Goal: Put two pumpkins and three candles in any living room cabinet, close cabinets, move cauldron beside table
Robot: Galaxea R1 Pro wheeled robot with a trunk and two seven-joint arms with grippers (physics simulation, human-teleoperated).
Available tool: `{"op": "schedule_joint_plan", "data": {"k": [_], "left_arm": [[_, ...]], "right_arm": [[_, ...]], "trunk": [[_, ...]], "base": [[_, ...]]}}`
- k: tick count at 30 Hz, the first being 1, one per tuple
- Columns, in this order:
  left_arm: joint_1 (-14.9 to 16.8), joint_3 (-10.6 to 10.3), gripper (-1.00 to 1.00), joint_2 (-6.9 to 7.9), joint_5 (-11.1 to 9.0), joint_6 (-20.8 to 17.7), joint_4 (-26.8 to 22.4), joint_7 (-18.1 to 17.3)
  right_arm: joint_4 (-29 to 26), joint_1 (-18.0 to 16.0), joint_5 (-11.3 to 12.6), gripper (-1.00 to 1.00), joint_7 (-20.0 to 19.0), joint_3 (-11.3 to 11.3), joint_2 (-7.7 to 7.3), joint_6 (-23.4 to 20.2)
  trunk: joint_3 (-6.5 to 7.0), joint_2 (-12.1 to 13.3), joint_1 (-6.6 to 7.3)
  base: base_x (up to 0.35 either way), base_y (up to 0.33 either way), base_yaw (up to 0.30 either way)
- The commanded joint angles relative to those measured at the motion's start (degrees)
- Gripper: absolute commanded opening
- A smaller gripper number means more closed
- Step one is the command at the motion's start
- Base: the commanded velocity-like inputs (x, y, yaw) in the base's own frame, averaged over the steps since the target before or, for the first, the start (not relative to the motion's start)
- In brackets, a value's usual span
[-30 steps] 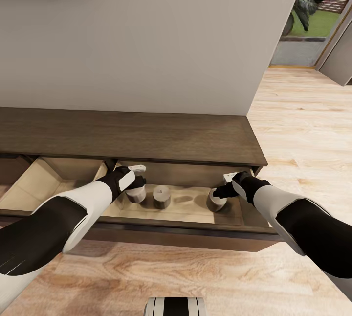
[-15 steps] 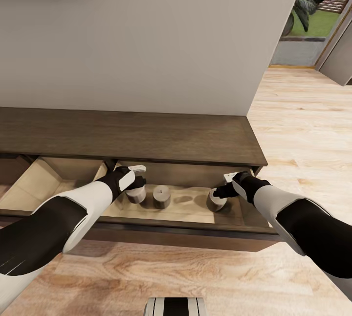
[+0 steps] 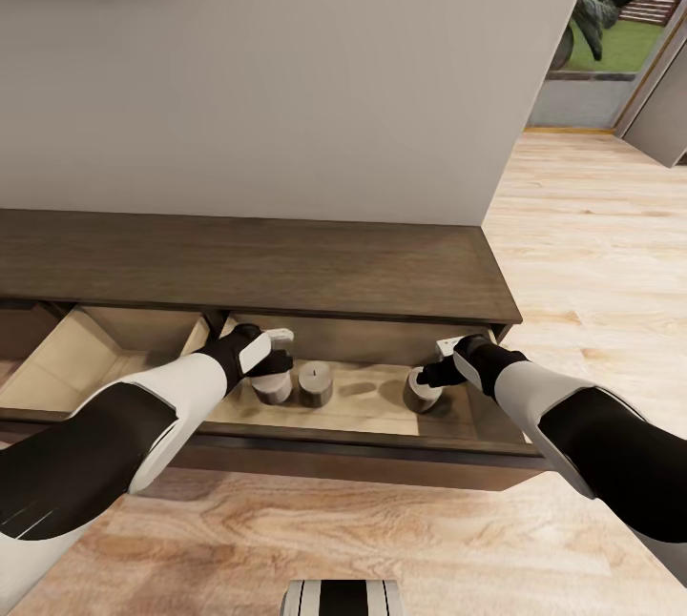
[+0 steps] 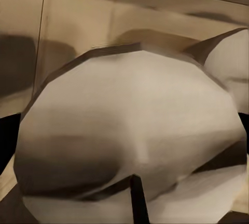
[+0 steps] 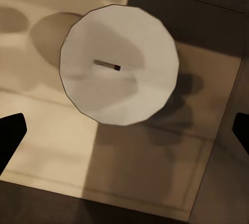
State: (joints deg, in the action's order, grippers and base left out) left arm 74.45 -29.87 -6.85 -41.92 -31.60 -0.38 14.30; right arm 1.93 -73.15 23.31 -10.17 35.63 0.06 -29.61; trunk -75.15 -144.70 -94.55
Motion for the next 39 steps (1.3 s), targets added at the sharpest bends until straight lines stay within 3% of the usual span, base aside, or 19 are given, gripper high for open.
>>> {"op": "schedule_joint_plan", "data": {"k": [1, 25, 33, 39], "left_arm": [[0.0, -0.4, 1.0, -0.01, -0.6, -0.3, -0.1, 0.3], [0.1, -0.6, 1.0, -0.04, -0.2, -0.7, -0.4, 0.5], [0.1, -0.5, 1.0, -0.03, -0.5, -0.7, -0.3, 0.5], [0.0, -0.5, 1.0, -0.08, -0.9, -2.7, -0.3, 0.2]], "right_arm": [[0.1, -0.1, 0.3, 1.0, -0.3, 0.5, -0.01, -0.1], [0.1, 0.2, 0.2, 1.0, -0.3, 0.5, -0.13, -0.1], [0.1, 0.2, 0.2, 1.0, -0.4, 0.5, -0.03, -0.4], [0.1, 0.2, 0.0, 1.0, -0.4, 0.6, 0.33, -6.4]], "trunk": [[-0.04, 0.0, 0.01], [-0.04, 0.0, 0.01], [1.73, 0.1, 0.22], [3.06, 0.2, 0.37]], "base": [[0.0, 0.0, 0.0], [0.0, 0.0, 0.0], [0.0, 0.0, 0.0], [0.0, 0.0, 0.0]]}}
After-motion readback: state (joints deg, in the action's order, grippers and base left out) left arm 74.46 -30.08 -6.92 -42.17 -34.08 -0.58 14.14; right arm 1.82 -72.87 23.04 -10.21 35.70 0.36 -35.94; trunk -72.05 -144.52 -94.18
